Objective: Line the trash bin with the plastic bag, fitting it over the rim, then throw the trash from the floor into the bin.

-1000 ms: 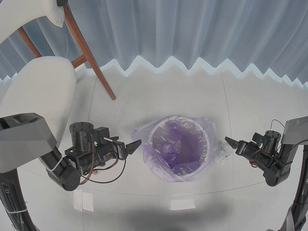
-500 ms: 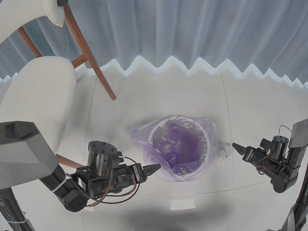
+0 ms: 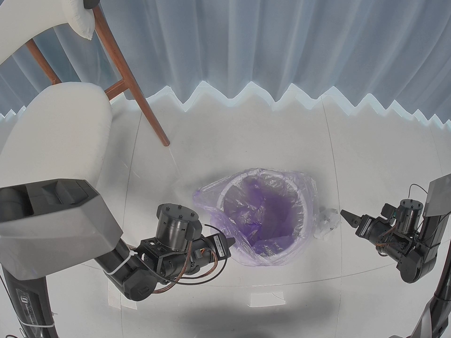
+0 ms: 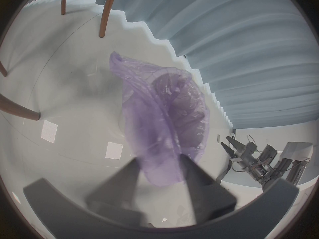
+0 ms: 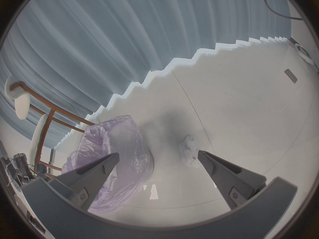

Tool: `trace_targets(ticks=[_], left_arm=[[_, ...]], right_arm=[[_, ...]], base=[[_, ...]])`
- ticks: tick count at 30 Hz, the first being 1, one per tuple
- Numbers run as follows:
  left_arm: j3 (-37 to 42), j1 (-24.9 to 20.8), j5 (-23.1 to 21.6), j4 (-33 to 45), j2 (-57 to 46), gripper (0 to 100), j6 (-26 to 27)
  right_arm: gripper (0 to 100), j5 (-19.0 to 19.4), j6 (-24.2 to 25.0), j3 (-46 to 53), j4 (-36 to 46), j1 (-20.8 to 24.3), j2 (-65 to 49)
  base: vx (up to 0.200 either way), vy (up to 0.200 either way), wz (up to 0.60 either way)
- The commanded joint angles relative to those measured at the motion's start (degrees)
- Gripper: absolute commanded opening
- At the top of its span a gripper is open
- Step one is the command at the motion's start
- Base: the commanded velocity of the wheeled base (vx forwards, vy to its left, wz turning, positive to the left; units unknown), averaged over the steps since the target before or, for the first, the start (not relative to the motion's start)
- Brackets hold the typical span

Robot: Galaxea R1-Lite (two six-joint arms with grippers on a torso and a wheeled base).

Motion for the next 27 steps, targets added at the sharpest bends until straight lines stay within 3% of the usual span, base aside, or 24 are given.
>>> trace_targets(ticks=[1, 10, 16, 27], left_arm=[[-0.92, 0.26, 0.22, 0.72, 1.71, 0, -0.07], [11.47, 0.00, 4.44, 0.11, 0.04, 0, 2.30], [8.13, 0.35, 7.78, 0.64, 5.84, 0, 2.30], [0.05, -1.32, 9.98, 0.72, 10.49, 0, 2.30]], right_arm=[[100, 0.04, 0.01, 0.02, -1.02, 0.13, 0.16], [100, 0.04, 0.01, 0.19, -0.93, 0.13, 0.34], [100, 0.04, -0.08, 0.19, -0.93, 0.13, 0.78], [100, -0.05, -0.08, 0.11, -0.93, -0.22, 0.95]], base=[[0.000, 0.000, 0.00], [0.000, 0.000, 0.00], [0.000, 0.000, 0.00], [0.000, 0.000, 0.00]])
